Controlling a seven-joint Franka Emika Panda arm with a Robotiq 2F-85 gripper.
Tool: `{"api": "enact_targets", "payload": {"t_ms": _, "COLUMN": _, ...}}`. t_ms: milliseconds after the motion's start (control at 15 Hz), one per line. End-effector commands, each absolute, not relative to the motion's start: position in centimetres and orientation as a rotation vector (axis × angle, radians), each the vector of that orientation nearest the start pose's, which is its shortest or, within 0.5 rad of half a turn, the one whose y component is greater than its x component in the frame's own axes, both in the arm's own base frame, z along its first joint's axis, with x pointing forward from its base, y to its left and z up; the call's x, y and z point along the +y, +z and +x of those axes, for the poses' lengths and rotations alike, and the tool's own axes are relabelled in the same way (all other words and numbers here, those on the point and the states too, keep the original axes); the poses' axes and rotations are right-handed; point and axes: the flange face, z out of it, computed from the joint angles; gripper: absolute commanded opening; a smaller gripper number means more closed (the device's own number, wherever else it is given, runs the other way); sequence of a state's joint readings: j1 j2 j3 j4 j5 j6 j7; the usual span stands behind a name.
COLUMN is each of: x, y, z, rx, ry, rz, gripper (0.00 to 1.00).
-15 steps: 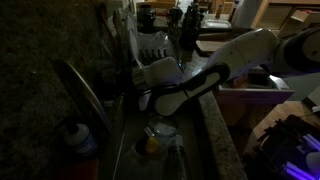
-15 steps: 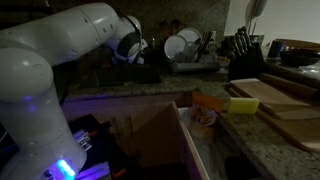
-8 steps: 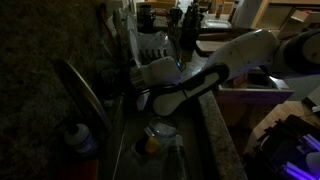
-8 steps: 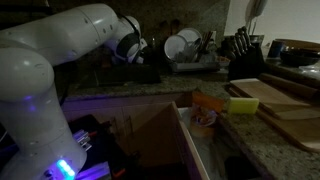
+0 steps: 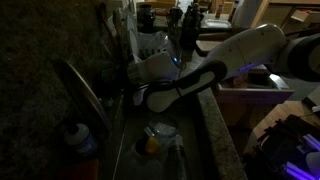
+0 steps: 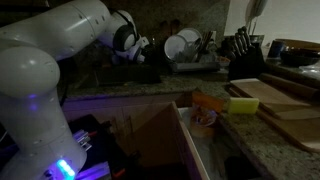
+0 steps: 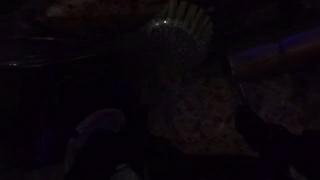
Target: Open the tap
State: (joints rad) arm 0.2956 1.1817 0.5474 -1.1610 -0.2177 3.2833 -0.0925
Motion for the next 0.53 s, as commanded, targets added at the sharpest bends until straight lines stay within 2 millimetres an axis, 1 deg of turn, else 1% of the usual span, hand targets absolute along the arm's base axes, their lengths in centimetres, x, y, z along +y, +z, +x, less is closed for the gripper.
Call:
{"api": "enact_targets", "payload": {"t_ms": 0, "x": 45.8, "y": 25.6, "z": 66.5, "rx": -0.584, "ry": -1.13, "rz": -2.306, "gripper": 1.0}}
{"api": "enact_targets", "payload": {"t_ms": 267, "x": 45.7, "y": 25.3, "z": 66.7, "rx": -0.546, "ry": -1.055, "rz": -2.4, "gripper": 1.0}}
{"api": "enact_targets", "payload": {"t_ms": 333, "x": 45.8, "y": 25.3, "z": 66.6, "rx": -0.543, "ry": -1.03, "rz": -2.413, "gripper": 1.0}}
{"api": "enact_targets", "payload": {"t_ms": 467, "x": 46.7, "y": 25.4, "z": 65.9, "rx": -0.565, "ry": -0.971, "rz": -2.394, "gripper": 1.0}}
